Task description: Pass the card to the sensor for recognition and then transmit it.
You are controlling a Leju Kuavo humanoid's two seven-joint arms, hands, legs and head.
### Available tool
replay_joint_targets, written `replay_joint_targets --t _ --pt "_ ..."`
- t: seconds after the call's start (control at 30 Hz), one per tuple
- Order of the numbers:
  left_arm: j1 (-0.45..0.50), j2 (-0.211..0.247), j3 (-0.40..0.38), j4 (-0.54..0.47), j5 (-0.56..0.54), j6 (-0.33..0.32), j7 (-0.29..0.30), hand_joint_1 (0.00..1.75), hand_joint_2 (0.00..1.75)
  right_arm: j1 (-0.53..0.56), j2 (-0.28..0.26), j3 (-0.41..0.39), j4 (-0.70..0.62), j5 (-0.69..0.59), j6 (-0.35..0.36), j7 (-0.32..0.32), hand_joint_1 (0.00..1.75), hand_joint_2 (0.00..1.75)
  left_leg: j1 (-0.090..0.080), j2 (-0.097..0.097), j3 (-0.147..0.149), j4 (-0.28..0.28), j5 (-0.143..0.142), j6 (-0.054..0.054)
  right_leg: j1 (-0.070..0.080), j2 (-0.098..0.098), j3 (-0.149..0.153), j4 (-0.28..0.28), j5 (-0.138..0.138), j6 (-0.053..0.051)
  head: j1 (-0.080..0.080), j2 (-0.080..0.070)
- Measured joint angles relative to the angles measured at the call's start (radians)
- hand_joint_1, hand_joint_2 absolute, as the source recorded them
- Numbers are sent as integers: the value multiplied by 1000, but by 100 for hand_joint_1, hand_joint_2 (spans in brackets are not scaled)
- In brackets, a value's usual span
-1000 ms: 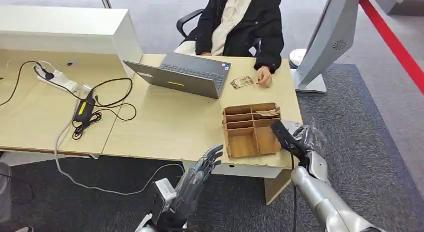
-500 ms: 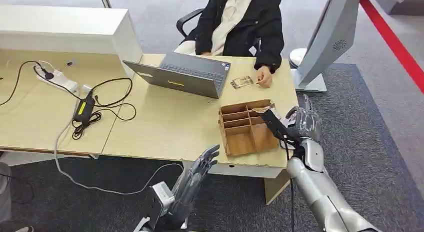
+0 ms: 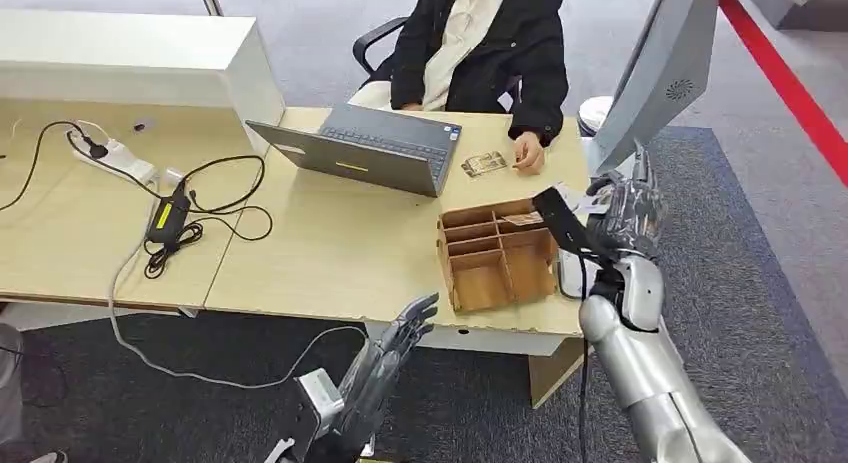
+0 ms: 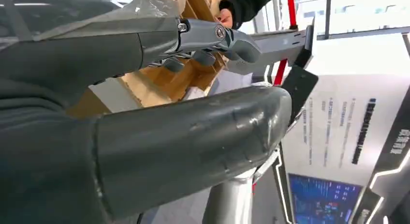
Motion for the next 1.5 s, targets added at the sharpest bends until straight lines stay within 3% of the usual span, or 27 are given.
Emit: replay_joint_targets --t 0.13,0.27,0.37,0.57,1.0,1.5 --pt "-4 0 0 0 15 -19 -7 0 0 -7 -3 2 -50 -1 6 42 175 175 0 0 -1 0 0 0 0 0 0 0 0 0 0 0" --pt "-30 -8 -2 8 50 -45 -30 0 0 -84 -3 49 -41 -11 107 58 175 175 0 1 -1 0 1 -1 0 0 0 1 1 -1 1 0" --pt "-55 -19 -6 19 72 -51 -47 0 0 -172 10 97 20 -21 173 46 175 175 0 0 -1 0 2 0 0 0 0 0 1 -1 0 0" --pt "-85 -30 -21 43 97 -55 -64 0 0 -301 46 175 176 -30 225 46 175 175 0 0 -2 0 3 0 0 -1 -1 1 1 -1 0 0" --pt "-94 -50 -36 76 121 -55 -78 0 0 -441 83 269 459 -15 272 139 175 175 0 0 -3 0 3 0 0 -1 -3 1 1 -1 0 0" --pt "-101 -53 -44 94 126 -95 -80 0 0 -448 66 302 574 -23 253 204 175 175 0 0 -3 0 3 0 0 -1 -3 1 1 -1 0 0"
